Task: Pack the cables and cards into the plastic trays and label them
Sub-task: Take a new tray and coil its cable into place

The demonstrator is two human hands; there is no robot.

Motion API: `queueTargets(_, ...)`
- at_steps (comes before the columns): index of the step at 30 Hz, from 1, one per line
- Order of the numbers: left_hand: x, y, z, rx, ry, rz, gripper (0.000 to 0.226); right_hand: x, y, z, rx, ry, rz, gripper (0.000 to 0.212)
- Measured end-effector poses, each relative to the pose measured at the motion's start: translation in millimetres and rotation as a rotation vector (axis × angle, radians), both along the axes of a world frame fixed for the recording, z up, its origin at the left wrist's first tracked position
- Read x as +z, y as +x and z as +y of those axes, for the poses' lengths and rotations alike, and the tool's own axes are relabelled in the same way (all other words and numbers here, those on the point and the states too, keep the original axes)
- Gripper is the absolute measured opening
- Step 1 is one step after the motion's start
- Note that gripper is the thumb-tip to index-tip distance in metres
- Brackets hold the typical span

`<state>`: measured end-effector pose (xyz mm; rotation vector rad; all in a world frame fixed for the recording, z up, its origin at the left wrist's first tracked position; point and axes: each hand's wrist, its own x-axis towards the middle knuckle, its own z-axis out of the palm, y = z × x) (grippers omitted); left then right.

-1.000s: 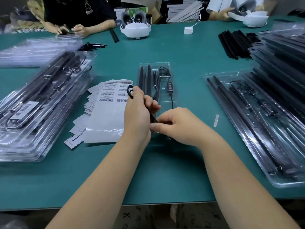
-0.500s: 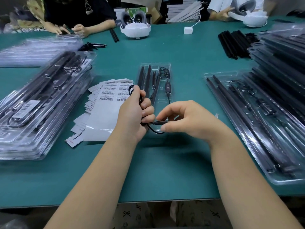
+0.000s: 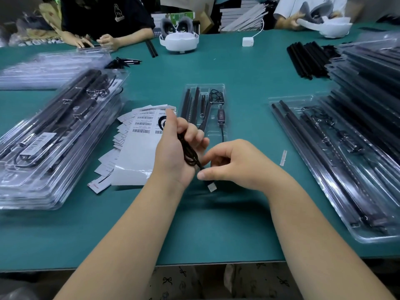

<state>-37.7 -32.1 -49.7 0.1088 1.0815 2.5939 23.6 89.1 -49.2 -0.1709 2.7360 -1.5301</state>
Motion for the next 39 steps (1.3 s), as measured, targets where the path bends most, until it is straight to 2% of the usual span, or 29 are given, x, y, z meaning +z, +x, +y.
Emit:
queueTargets(4,-1.1,0.0,3.4,0.036,-0.137,0.086,0.061,1.5,-1.2,-4.3,-0.118,-0.133,0.028,0.023)
queueTargets(7,-2.0,5.6,6.9,0.050,-0.351,0.281,0.062,2.2,-3.7,-2.1,-0.292,-0.209,0.042,0.036)
queueTargets(9,-3.9,13.0,8.5,0.042,-0.543,0.424,0.053,4.1,-2.7,-0.6,-0.245,-0.213,0.048,0.026)
queueTargets(11,-3.5,19.0,8.8,0.004,-0.606,0.547,0.046,6.4,0.1,0.6,-0.103,-0.342,0.048,0.009)
queueTargets(13,-2.6,22.1,8.4,-0.036,-0.572,0.662,0.041,7.8,3.2,3.0,-0.017,-0.463,0.017,0.018)
queueTargets(14,-2.1,23.7,8.3,-0.052,-0.565,0.692,0.039,7.8,3.2,4.6,-0.005,-0.490,0.002,0.016)
queueTargets(16,-5.3,24.3,9.6,-0.056,-0.612,0.715,0.038,6.5,1.4,5.7,0.000,-0.525,-0.010,0.010)
queueTargets(17,-6.8,23.9,11.6,-0.049,-0.661,0.731,0.037,6.0,0.4,4.6,-0.006,-0.551,-0.024,0.014)
queueTargets(19,-9.6,21.0,15.6,-0.041,-0.715,0.723,0.034,7.0,-2.0,0.5,-0.012,-0.742,-0.045,0.021)
queueTargets(22,-10.5,14.6,21.2,-0.083,-0.763,0.540,0.040,9.3,-8.7,2.4,-0.161,-1.293,0.048,0.015)
queueTargets(24,-12.7,16.2,18.5,-0.094,-0.937,0.686,0.039,5.1,-14.0,11.0,-0.386,-1.571,0.101,0.011)
queueTargets(25,-14.1,17.8,17.7,-0.088,-1.036,0.805,0.039,2.3,-16.0,14.9,-0.481,-1.654,0.085,0.017)
queueTargets(27,-17.5,19.8,17.2,-0.043,-1.338,1.065,0.049,-1.1,-16.8,19.6,-0.610,-1.740,0.040,0.032)
queueTargets(28,-17.2,22.0,17.8,-0.001,-1.493,1.156,0.054,-3.0,-17.3,21.6,-0.653,-1.769,0.030,0.037)
queueTargets(29,-16.4,23.5,18.0,0.032,-1.563,1.205,0.054,-4.4,-17.1,23.6,-0.687,-1.795,0.024,0.040)
queueTargets(33,-15.6,23.7,12.8,-0.062,-1.344,1.258,0.024,-8.7,-15.1,29.9,-0.733,-1.900,0.009,0.042)
queueTargets(35,-16.1,21.3,10.9,-0.109,-1.347,1.291,0.024,-8.4,-12.7,30.0,-0.715,-1.913,0.013,0.041)
queueTargets(39,-14.9,25.3,12.5,-0.100,-1.436,1.384,0.031,-3.0,-12.2,29.6,-0.721,-1.781,-0.001,0.048)
